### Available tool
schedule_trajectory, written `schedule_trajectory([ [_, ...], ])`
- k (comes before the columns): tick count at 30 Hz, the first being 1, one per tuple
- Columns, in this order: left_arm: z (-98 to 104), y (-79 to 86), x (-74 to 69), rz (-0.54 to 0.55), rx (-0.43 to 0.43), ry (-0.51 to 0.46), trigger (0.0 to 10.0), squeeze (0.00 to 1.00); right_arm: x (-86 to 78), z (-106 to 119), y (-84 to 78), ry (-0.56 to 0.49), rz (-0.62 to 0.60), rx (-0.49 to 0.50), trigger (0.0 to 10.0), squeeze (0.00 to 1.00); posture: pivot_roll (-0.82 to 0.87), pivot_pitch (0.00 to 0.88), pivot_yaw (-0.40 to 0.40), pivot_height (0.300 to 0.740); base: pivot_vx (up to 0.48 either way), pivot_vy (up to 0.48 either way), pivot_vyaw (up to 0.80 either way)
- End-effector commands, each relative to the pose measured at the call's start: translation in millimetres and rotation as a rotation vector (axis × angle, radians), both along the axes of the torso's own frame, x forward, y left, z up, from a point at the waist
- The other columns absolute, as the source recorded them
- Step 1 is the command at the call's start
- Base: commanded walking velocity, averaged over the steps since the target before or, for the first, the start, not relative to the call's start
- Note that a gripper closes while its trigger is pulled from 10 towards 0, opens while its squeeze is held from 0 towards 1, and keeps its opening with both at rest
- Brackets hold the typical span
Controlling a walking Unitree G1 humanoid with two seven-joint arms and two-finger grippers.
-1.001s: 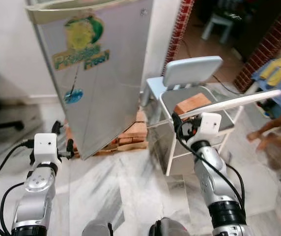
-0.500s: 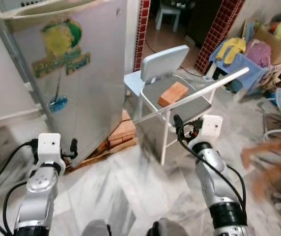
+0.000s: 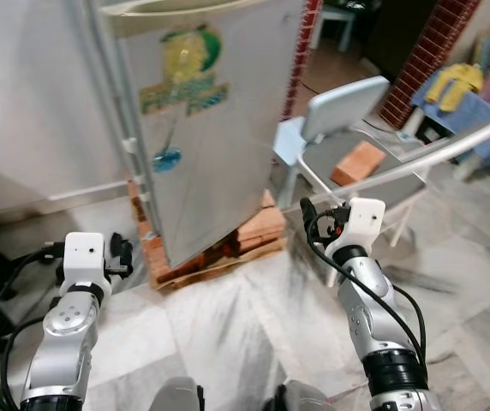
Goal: Restocking fridge
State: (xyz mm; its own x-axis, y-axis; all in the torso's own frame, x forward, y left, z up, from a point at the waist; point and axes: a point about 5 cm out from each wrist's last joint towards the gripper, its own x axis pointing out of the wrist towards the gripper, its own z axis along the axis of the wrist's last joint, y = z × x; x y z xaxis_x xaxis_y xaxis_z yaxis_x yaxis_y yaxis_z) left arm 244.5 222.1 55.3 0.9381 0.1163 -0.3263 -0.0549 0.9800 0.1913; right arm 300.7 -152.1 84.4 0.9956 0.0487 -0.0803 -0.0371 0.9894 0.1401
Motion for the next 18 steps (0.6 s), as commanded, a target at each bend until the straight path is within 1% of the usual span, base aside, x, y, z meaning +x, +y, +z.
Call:
schedule_trajectory([
  [1,1,-8.6,-0.1,-0.054,0.018,-0.013,10.0,0.0,-2.0,0,-10.0,-0.002,-0.028,-0.013,10.0,0.0,0.16,0.063,-0.039,0.74,0.0,0.458,0.0],
  [2,2,-9.0,-0.4,-0.062,0.025,-0.018,10.0,0.0,-2.0,0,-9.8,-0.002,-0.027,-0.012,10.0,0.0,0.16,0.061,-0.041,0.74,0.0,0.458,0.0],
  [5,3,-11.8,-0.2,-0.065,0.003,-0.028,10.0,0.0,-2.5,0,-6.7,-0.005,-0.013,-0.023,10.0,0.0,0.16,0.061,-0.044,0.74,0.0,0.435,0.0],
  [9,3,-13.2,-0.7,-0.063,-0.005,-0.035,10.0,0.0,-3.6,0,-4.2,-0.01,0.001,-0.046,10.0,0.0,0.17,0.06,-0.046,0.74,0.0,0.435,0.0],
  [14,3,-15.0,-6.1,-0.058,-0.013,-0.039,10.0,0.0,-5.3,-1,-4.9,-0.009,-0.003,-0.057,10.0,0.0,0.17,0.059,-0.045,0.74,0.0,0.438,0.0],
  [18,4,-16.1,-10.9,-0.067,-0.001,-0.054,10.0,0.0,-4.9,-2,-6.4,-0.008,-0.012,-0.062,10.0,0.0,0.17,0.059,-0.046,0.74,0.0,0.0,0.0],
])
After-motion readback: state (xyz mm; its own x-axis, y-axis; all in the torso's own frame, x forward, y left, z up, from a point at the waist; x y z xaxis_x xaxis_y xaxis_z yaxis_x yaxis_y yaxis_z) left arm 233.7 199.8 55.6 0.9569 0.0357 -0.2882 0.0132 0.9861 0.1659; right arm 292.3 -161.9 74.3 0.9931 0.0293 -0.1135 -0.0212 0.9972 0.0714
